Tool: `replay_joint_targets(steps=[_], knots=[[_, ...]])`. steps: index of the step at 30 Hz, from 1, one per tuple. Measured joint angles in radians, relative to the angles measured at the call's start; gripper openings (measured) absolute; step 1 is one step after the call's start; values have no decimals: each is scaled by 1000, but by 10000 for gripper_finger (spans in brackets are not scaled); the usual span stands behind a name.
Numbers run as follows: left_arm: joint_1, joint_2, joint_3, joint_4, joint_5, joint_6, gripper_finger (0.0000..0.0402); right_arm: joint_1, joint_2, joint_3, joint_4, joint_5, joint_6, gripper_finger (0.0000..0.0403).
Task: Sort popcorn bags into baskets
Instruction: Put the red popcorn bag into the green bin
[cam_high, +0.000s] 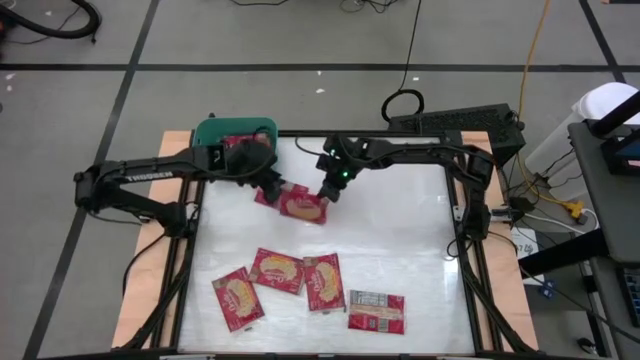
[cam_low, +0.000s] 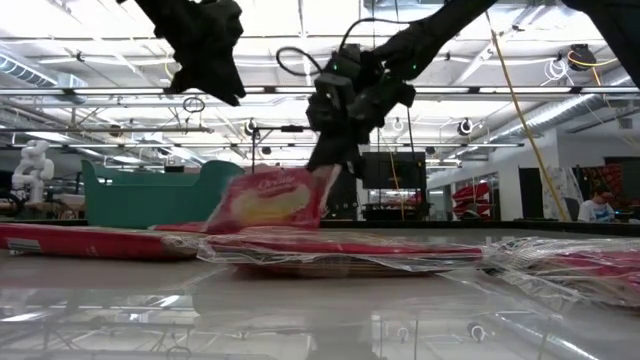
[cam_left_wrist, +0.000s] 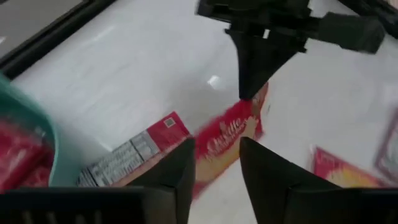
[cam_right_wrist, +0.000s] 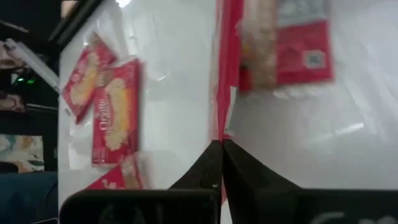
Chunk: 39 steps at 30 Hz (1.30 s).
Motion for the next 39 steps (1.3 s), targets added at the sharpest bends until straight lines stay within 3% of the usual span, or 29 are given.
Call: replay_joint_targets(steps=[5, 9, 16, 20, 29, 35, 39], knots=[[79, 0, 0, -17, 155, 154, 194, 47, -12, 2, 35, 27, 5, 0], [97, 17, 0, -22, 214, 229, 240, 80, -10, 1, 28, 41, 10, 0], [41, 68, -54, -3, 285, 273, 258, 120, -10, 1, 28, 108, 14, 0], [4, 98, -104, 8, 279, 274, 246, 126, -10, 1, 25, 125, 24, 0], [-37, 106, -153, 25, 274, 251, 188, 116, -8, -9, -106, 158, 218, 8], [-71, 105, -285, 174, 292, 247, 133, 76, -7, -107, -17, 92, 376, 68], [-84, 105, -368, 251, 292, 247, 105, 58, -7, -200, 162, 29, 514, 134]])
